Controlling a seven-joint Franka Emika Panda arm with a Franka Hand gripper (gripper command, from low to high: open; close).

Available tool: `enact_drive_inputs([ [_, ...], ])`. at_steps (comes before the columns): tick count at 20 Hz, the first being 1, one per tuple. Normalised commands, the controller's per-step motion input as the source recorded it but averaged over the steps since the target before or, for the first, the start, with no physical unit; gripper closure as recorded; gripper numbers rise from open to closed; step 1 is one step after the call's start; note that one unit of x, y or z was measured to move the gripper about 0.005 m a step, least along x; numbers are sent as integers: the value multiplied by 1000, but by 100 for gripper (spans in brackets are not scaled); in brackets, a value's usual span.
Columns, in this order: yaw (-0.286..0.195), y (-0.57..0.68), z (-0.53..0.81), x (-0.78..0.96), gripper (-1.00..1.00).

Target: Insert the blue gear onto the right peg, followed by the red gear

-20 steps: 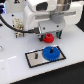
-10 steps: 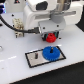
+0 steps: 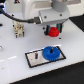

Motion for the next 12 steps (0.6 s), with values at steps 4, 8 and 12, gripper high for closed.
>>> enact_drive_inputs([
  [4, 0, -167, 373, 695, 100],
  [8, 0, -142, 222, 758, 100],
  [12, 0, -137, 179, 742, 100],
])
